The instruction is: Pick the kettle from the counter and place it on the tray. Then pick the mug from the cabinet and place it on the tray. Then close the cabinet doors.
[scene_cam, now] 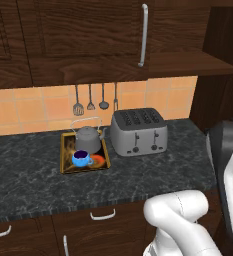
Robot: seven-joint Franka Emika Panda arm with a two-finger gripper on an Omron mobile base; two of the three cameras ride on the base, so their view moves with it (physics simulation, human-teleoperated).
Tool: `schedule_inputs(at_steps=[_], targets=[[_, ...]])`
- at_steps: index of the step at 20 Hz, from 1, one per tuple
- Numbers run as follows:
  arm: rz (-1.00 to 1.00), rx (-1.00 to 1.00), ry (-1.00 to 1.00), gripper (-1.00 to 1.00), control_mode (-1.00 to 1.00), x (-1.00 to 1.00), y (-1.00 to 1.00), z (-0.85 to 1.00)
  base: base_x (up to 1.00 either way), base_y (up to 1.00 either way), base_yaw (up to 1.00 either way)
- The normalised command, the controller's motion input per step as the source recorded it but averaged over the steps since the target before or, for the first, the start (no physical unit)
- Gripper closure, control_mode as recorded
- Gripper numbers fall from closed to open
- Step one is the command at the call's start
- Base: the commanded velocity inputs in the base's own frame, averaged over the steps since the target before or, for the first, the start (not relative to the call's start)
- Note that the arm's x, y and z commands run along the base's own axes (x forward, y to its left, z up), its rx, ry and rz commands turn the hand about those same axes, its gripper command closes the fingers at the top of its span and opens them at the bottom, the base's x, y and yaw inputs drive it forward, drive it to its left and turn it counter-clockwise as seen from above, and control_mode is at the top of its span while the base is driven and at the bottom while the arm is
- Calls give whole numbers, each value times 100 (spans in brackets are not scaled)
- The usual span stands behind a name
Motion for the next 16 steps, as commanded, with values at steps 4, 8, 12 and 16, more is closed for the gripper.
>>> schedule_inputs(at_steps=[4,8,12,16], targets=[[-28,13,3,-100,-100,-25,-79,4,0,0,0],[-24,7,13,-100,-100,-25,-68,5,0,0,0],[-10,1,2,-100,-100,-46,-50,0,0,0,0],[-11,0,0,-100,-100,-51,-30,6,0,0,0]])
